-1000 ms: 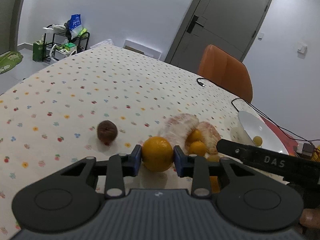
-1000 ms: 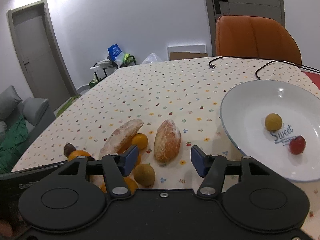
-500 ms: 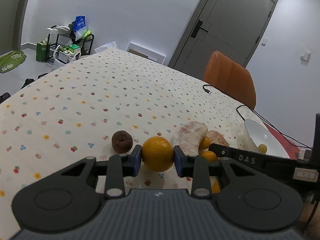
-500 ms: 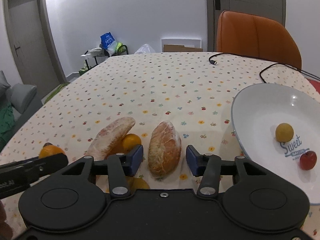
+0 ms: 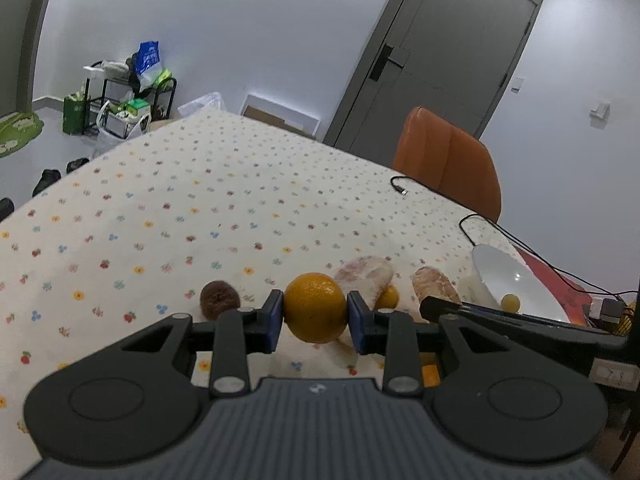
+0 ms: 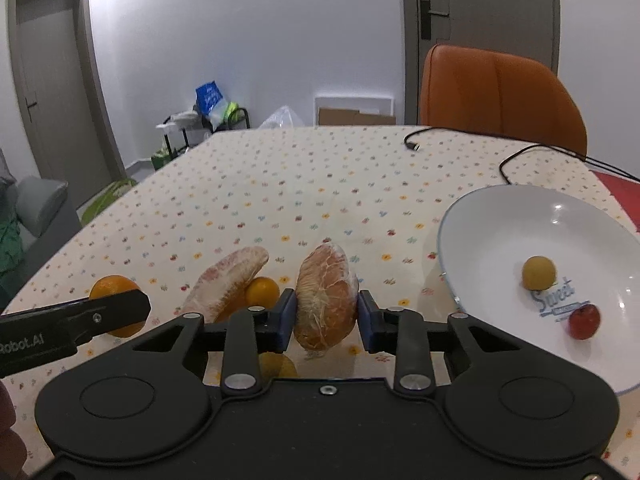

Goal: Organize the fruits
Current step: 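Carry the pomelo piece and orange to the white plate and release both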

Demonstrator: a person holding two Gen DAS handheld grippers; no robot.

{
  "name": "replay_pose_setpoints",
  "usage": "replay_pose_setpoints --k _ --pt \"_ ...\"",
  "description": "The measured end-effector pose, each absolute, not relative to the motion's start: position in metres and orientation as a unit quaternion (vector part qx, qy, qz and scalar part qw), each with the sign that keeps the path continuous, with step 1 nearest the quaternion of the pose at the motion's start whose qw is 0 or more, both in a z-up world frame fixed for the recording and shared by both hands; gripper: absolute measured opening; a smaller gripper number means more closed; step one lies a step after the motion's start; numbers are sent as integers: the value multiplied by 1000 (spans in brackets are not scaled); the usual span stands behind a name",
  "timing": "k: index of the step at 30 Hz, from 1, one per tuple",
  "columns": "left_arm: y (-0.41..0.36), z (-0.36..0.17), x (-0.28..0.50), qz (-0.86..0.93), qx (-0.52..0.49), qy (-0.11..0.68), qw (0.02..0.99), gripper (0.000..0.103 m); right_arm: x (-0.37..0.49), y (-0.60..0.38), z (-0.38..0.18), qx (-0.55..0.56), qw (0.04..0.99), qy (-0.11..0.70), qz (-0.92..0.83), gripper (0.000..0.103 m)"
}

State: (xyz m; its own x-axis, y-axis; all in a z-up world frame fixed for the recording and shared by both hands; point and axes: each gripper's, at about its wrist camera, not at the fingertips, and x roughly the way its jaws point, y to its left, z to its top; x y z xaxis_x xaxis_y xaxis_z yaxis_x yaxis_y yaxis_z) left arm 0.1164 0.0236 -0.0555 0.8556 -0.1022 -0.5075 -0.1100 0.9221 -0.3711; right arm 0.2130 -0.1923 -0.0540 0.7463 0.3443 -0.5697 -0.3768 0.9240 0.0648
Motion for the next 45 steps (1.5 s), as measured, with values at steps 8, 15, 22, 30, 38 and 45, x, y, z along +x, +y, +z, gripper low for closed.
replay_pose_setpoints --k 8,15,22,30,38,45 --pt "14 -41 115 3 -181 258 949 32 200 -215 -40 4 942 274 193 31" --pt "0 -28 117 -4 -163 248 955 32 190 -236 -33 29 948 258 186 31" --pt "-19 -18 121 -14 -144 243 959 32 179 -259 -30 54 955 240 166 31" --pt "-48 -10 127 -36 -116 245 962 32 169 -291 -25 84 964 216 132 31" --pt "-75 -4 133 -60 -103 240 963 32 166 -316 -26 95 966 208 117 31" --pt "-97 -3 142 -75 -98 241 963 32 162 -337 -28 105 968 204 102 31"
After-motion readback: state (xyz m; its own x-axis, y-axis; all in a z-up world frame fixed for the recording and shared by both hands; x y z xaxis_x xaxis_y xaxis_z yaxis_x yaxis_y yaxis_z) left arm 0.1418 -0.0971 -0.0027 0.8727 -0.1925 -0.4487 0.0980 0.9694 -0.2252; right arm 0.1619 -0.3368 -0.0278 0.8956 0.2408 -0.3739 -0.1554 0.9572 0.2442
